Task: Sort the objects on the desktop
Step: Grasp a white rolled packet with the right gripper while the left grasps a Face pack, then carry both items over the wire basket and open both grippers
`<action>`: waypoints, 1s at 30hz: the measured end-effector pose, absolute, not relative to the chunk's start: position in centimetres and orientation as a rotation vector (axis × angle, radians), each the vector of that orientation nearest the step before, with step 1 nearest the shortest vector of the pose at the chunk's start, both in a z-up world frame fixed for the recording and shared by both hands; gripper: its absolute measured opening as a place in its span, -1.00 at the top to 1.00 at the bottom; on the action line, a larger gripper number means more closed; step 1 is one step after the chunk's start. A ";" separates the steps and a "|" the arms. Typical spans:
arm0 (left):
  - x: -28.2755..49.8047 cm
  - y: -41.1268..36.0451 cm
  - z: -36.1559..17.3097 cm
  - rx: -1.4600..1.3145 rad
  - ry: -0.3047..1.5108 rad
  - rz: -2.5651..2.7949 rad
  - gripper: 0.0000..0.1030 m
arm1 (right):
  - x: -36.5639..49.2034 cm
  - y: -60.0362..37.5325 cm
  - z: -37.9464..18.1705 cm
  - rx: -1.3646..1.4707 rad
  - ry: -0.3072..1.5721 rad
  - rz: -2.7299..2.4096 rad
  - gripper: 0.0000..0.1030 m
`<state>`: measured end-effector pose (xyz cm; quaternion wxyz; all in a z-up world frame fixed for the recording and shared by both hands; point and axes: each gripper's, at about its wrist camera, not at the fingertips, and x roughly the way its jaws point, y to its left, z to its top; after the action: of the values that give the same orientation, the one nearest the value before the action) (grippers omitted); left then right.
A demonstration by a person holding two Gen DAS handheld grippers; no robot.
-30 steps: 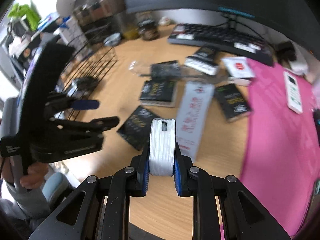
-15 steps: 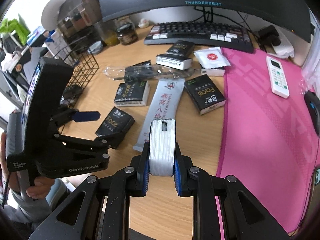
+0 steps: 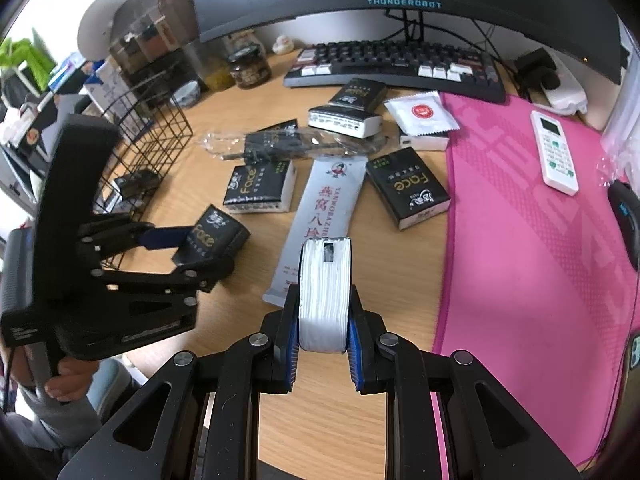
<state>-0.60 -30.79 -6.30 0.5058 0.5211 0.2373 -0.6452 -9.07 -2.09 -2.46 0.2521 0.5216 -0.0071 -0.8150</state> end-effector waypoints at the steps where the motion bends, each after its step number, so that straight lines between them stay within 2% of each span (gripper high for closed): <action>1: -0.5 -30.5 -5.5 1.242 0.561 -1.567 -0.01 | -9.0 -2.3 -2.2 1.412 -0.018 -2.218 0.60; 9: 2.3 -28.6 1.5 1.094 0.495 -1.597 -0.01 | -8.5 -6.4 1.9 1.307 0.050 -2.207 0.60; 19: 12.0 -26.2 9.0 0.895 0.459 -1.496 -0.01 | -8.3 -20.0 9.0 1.109 0.077 -2.044 0.60; 23: 16.7 -25.6 10.4 0.831 0.471 -1.426 -0.01 | -7.8 -25.0 9.9 1.082 0.100 -1.985 0.60; 30: 22.5 -25.1 9.3 0.818 0.518 -1.335 -0.01 | -6.5 -31.5 7.0 1.138 0.195 -1.890 0.60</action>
<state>22.50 -25.15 9.28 0.6789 0.3640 0.2307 -0.5945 -6.51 -31.54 7.00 0.4471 0.4595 0.0786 -0.7634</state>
